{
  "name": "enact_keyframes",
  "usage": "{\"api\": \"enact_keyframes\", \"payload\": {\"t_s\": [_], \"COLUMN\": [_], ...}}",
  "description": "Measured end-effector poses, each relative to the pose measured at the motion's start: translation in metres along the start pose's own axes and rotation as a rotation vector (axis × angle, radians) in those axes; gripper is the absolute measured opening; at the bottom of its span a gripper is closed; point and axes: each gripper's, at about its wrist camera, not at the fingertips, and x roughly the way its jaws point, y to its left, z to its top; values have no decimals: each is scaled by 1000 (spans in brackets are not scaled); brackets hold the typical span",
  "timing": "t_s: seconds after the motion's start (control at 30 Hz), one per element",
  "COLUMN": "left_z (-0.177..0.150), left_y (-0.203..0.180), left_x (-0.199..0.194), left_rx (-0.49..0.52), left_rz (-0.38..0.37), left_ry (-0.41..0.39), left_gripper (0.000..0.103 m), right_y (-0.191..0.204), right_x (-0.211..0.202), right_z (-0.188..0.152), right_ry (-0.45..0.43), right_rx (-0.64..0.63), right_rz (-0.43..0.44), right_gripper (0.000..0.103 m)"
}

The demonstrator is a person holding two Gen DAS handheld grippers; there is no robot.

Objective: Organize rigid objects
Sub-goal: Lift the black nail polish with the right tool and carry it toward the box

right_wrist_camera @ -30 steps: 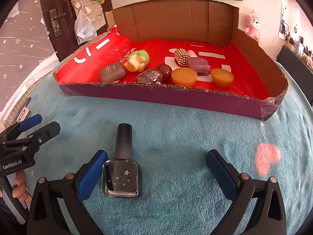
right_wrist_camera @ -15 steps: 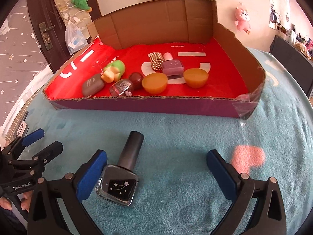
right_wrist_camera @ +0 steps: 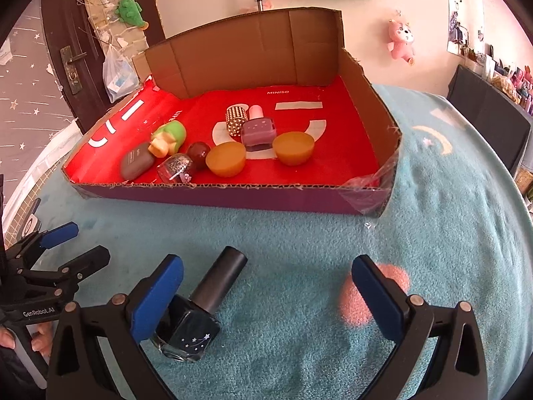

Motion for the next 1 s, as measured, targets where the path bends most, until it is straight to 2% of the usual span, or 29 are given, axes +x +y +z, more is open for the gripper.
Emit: {"api": "enact_keyframes", "payload": {"t_s": [0.3, 0.57, 1.0], "left_z": [4, 5, 9], "left_y": [0, -1, -2], "left_x": [4, 7, 13], "left_rx": [10, 23, 23], "left_rz": [-2, -7, 34], "left_ry": [12, 23, 29], "left_gripper": [98, 98, 98], "right_y": [10, -3, -17], "right_x": [-1, -12, -15], "right_z": [-7, -12, -17], "right_ry": [19, 10, 21], "right_rx": [-30, 3, 0], "right_rz": [7, -28, -71], "right_gripper": [103, 103, 103]}}
